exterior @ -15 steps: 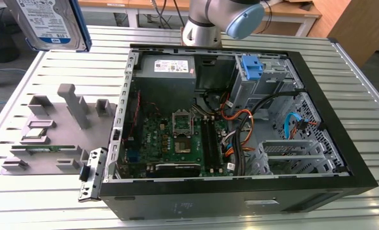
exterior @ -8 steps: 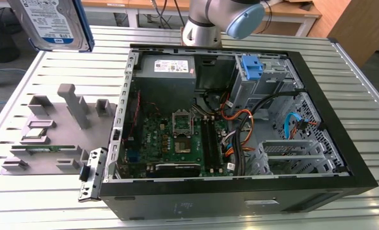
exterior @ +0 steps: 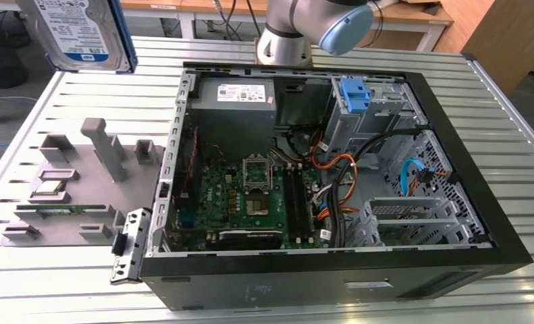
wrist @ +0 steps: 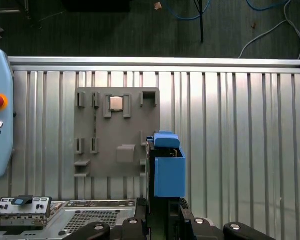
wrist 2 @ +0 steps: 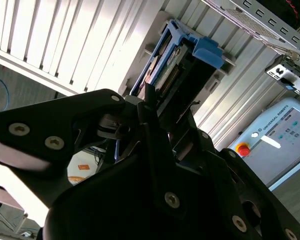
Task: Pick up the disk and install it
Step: 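Pick up the disk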
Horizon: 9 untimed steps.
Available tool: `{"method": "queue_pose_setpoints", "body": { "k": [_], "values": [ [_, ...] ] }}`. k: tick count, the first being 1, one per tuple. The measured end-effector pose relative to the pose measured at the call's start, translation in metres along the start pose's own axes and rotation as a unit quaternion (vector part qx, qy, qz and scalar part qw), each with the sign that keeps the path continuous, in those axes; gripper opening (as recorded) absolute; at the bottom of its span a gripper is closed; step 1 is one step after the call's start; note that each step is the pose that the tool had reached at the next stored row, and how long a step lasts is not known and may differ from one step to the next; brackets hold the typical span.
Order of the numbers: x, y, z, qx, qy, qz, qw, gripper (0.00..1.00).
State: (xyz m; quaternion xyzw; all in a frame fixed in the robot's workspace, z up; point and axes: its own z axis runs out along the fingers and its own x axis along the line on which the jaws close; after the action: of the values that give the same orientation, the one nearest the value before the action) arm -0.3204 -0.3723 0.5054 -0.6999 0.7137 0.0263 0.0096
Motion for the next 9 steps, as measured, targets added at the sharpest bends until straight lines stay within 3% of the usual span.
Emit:
{"method": "queue_pose_setpoints", "body": {
  "k": [5,9],
  "values": [
    [-0.0001,-0.0046,-0.0001,0.0000,0.0000,0.000,1.0000,0.35],
    [-0.0002,-0.0120,-0.0003,0.0000,0.0000,0.000,1.0000,0.35]
  ]
}}
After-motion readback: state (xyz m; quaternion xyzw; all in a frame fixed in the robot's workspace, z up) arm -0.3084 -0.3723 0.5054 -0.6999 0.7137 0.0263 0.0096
